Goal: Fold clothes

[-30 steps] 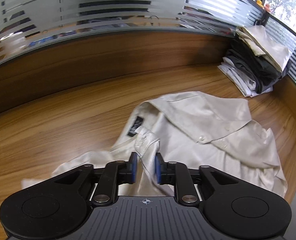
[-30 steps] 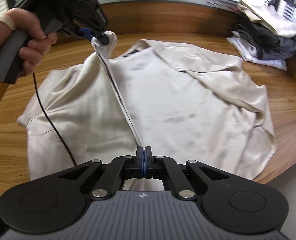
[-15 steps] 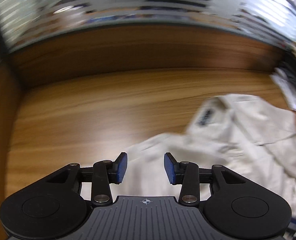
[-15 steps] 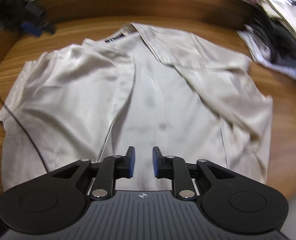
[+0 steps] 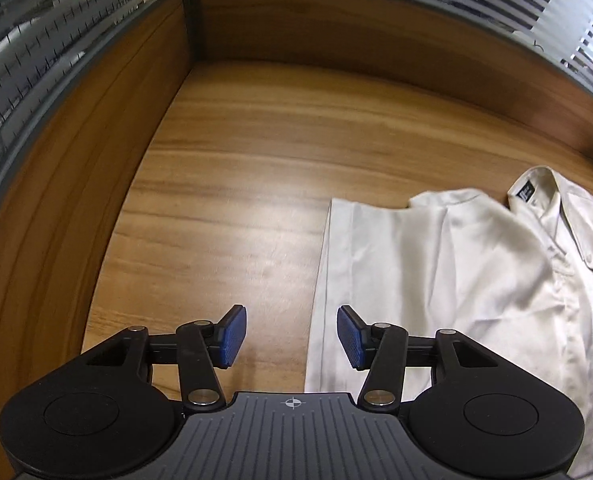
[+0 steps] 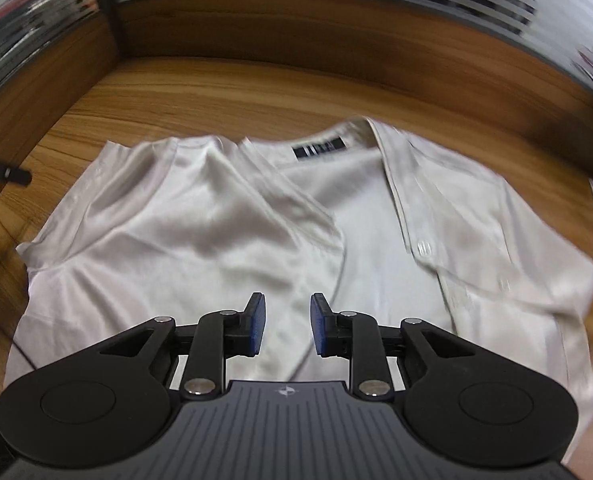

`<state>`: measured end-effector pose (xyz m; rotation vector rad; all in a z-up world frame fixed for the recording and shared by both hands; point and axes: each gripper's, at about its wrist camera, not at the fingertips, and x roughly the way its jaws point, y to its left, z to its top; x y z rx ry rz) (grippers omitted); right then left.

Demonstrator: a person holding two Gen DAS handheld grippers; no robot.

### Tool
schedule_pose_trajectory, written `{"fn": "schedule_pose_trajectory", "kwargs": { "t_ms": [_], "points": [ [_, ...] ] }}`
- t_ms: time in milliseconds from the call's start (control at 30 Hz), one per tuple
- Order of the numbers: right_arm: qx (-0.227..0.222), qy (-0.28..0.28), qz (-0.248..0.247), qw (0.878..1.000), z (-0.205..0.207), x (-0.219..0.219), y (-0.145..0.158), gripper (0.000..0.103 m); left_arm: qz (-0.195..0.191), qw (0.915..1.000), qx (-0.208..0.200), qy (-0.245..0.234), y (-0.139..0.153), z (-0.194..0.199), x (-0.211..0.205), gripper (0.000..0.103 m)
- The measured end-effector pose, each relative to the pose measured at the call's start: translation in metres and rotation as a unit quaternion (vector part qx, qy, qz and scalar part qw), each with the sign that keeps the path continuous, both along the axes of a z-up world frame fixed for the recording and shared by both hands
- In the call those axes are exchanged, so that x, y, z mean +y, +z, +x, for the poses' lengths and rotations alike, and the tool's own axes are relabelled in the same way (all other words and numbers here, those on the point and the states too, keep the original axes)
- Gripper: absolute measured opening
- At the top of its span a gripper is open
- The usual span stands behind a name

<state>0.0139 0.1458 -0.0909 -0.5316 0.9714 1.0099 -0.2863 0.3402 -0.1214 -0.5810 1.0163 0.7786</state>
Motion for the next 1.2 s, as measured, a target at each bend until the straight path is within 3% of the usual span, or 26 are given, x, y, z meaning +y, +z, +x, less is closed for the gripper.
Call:
{"fn": "schedule_pose_trajectory", "kwargs": {
  "t_ms": [233, 367, 533, 667, 767, 800, 833, 900, 933, 967, 1067, 1200],
  "points": [
    [-0.009, 0.024, -0.011, 1.0, 0.03, 0.047, -0.001, 0.028, -0.001, 0.9988, 0.001, -0.05, -0.022, 0.028, 0.008, 0.054],
    [-0.002, 0.032, -0.014, 0.999, 0.042, 0.073, -0.005, 0.037, -0.001, 0.9971, 0.014, -0.075, -0.033, 0.055, 0.018, 0.054],
    [-0.018, 0.069, -0.027, 0.997, 0.047, 0.111, -0.012, 0.037, 0.0, 0.9931, 0.01, -0.117, -0.041, 0.084, 0.032, 0.055],
    [-0.003, 0.075, -0.036, 0.997, 0.058, 0.136, -0.025, 0.037, -0.01, 0.99, 0.008, -0.14, -0.05, 0.103, 0.04, 0.055],
    [0.014, 0.085, -0.043, 0.995, 0.061, 0.149, -0.035, 0.037, 0.004, 0.9877, 0.005, -0.156, -0.052, 0.11, 0.038, 0.057],
    [0.021, 0.086, -0.047, 0.995, 0.062, 0.152, -0.038, 0.037, 0.012, 0.9871, 0.005, -0.16, -0.052, 0.111, 0.035, 0.052],
    [0.026, 0.085, -0.052, 0.995, 0.062, 0.154, -0.041, 0.037, 0.019, 0.9863, 0.005, -0.164, -0.052, 0.111, 0.033, 0.035],
    [0.037, 0.075, -0.059, 0.995, 0.064, 0.156, -0.045, 0.036, 0.017, 0.9855, 0.002, -0.169, -0.051, 0.11, 0.029, 0.012],
    [0.042, 0.067, -0.06, 0.995, 0.065, 0.155, -0.047, 0.035, 0.002, 0.9869, -0.005, -0.162, -0.051, 0.108, 0.03, 0.006],
    [0.046, 0.062, -0.059, 0.995, 0.066, 0.154, -0.048, 0.032, -0.013, 0.9879, -0.011, -0.154, -0.051, 0.105, 0.031, 0.006],
    [0.052, 0.053, -0.058, 0.996, 0.067, 0.153, -0.046, 0.008, 0.003, 0.9919, -0.016, -0.126, -0.043, 0.095, 0.033, 0.005],
    [0.031, 0.038, -0.042, 0.998, 0.068, 0.149, -0.032, 0.003, 0.038, 0.9939, -0.021, -0.101, -0.028, 0.073, 0.037, 0.005]
  ]
}}
